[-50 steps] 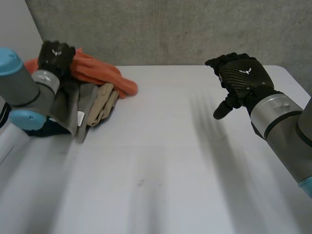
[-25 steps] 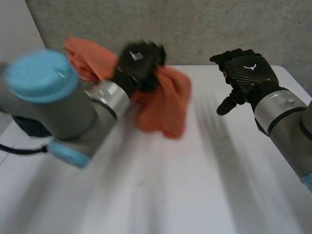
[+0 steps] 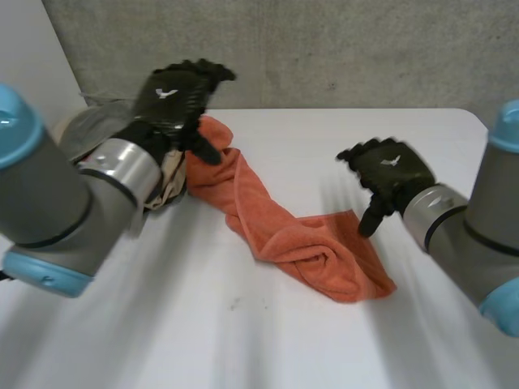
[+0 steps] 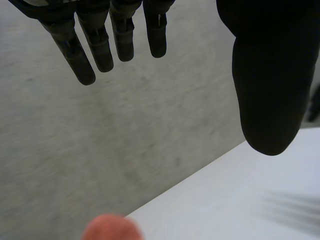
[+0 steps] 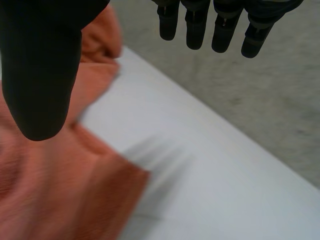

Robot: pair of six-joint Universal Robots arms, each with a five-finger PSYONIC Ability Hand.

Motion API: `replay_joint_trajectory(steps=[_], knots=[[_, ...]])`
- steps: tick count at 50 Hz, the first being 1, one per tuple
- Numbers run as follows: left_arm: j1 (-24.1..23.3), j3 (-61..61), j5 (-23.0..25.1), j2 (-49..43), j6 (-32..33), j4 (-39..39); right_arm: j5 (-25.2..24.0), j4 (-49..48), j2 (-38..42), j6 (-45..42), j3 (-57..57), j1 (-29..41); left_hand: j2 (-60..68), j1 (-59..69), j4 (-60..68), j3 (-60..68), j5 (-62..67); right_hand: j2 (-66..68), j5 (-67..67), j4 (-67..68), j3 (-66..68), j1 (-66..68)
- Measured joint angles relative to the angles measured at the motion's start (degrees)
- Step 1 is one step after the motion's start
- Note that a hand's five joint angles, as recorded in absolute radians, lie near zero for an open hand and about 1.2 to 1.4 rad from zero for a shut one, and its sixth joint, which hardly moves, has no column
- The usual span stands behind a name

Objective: Fold the laundry.

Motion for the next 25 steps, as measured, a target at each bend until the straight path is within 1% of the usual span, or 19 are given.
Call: replay_joint_trajectory(steps=[4,6,9,13,14,19,20,22,23,24,25], knots=[[3.39,-3.36,0.21,0.93,2.78,0.14,-0.08,2.86,1.47,-0.01,0.07,3.4,0.0,0.0,0.0,0.0,0.01,0.0,0.0,0.0,0.0,0.0],[4.23,-4.28,0.39,0.34,4.47,0.22,0.1,3.39,2.3,0.14,0.2,4.67,0.0,0.0,0.0,0.0,0.01,0.0,0.0,0.0,0.0,0.0],[5.31,-4.99,1.09,-2.83,9.47,0.41,1.07,3.05,4.67,1.11,0.55,7.4,0.0,0.0,0.0,0.0,0.01,0.0,0.0,0.0,0.0,0.0],[6.42,-3.4,1.83,-8.46,16.38,0.78,2.79,0.38,7.47,2.38,0.73,9.4,0.0,0.0,0.0,0.0,0.01,0.0,0.0,0.0,0.0,0.0],[7.14,-2.23,1.96,-10.83,18.94,0.86,3.85,-1.73,9.14,2.85,0.67,10.23,0.0,0.0,0.0,0.0,0.01,0.0,0.0,0.0,0.0,0.0],[9.41,1.49,2.11,-17.01,24.8,0.83,6.05,-7.24,13.34,2.94,-0.01,11.65,0.0,0.0,0.0,0.0,0.01,0.95,1.13,1.63,1.5,0.76],[9.73,2.03,2.1,-17.81,25.43,0.82,6.36,-8.13,14.07,2.79,-0.2,11.83,0.0,0.0,0.0,0.0,0.01,3.5,3.62,4.23,4.07,2.76],[10.27,2.91,2.07,-19.11,26.26,0.8,6.86,-9.67,15.54,2.12,-0.69,12.08,0.0,0.0,0.0,0.0,0.01,16.46,15.2,15.75,15.66,15.52],[10.49,3.35,2.05,-19.67,26.5,0.8,7.07,-10.42,16.36,1.49,-1.05,12.17,0.0,0.0,0.0,0.0,0.01,28.74,26.78,27.4,27.44,27.51],[10.59,3.54,2.03,-19.94,26.54,0.8,7.18,-10.79,16.82,1.01,-1.3,12.2,0.0,0.0,0.0,0.0,0.01,38.54,37.3,37.89,37.79,36.36],[10.64,3.63,2.0,-20.12,26.44,0.77,7.34,-11.16,17.34,0.19,-1.57,12.18,0.0,0.0,0.0,0.0,0.0,43.0,41.67,42.28,42.19,41.18]])
